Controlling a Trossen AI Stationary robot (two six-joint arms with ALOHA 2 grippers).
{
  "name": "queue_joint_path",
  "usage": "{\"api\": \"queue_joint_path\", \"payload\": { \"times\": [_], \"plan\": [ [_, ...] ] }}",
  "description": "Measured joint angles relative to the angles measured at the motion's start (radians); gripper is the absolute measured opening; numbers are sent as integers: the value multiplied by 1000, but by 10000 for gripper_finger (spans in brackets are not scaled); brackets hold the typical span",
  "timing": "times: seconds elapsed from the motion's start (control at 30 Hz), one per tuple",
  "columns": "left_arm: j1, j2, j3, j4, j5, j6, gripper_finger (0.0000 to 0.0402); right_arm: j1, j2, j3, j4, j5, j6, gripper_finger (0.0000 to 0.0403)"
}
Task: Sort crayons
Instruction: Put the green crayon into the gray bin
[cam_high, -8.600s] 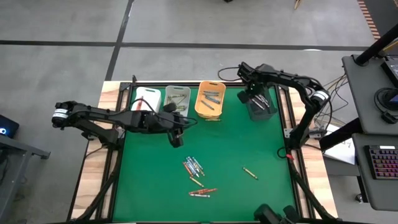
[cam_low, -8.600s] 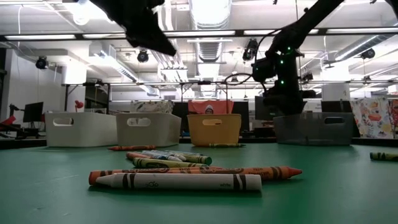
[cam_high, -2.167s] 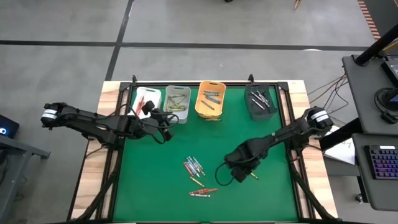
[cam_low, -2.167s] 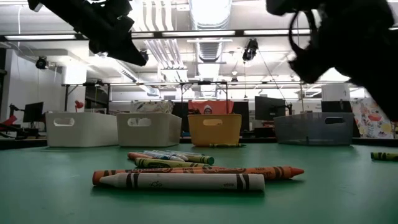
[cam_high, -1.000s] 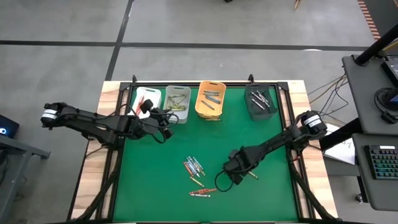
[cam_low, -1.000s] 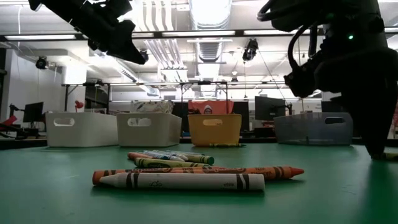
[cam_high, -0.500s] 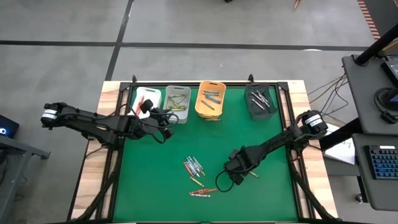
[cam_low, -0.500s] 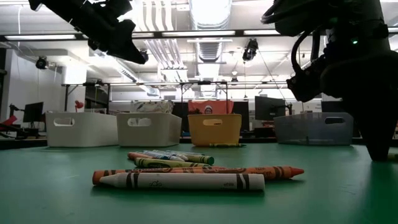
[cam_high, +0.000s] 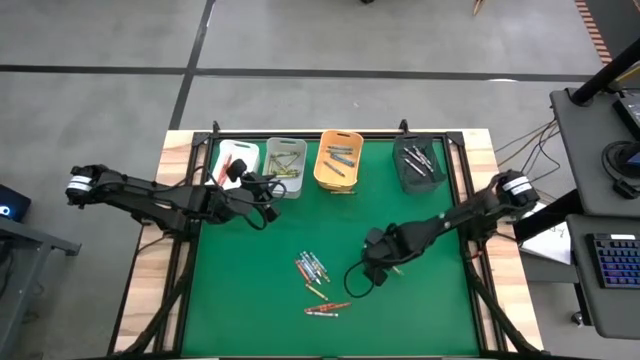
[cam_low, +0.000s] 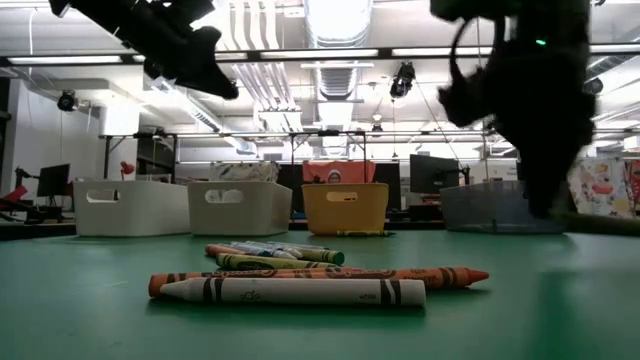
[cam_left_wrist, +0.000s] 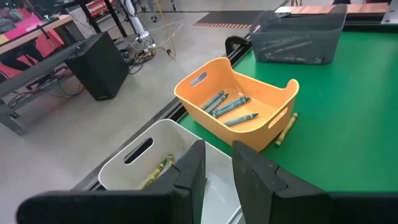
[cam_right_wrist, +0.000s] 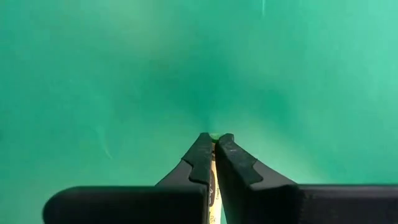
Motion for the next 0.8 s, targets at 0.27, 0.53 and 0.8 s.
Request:
{"api": "queue_joint_path", "payload": {
  "times": [0.27, 0.53, 0.8],
  "plan": [
    [0, -16, 0, 38, -10, 43, 62, -119, -105, 2, 347, 191, -269, 9],
    [0, -99, 0, 103, -40, 104, 62, -305, -48, 2, 982, 232, -727, 9],
    [0, -206, 0, 94, -39, 106, 62, -461, 145, 10, 1624, 222, -947, 9]
  ]
}}
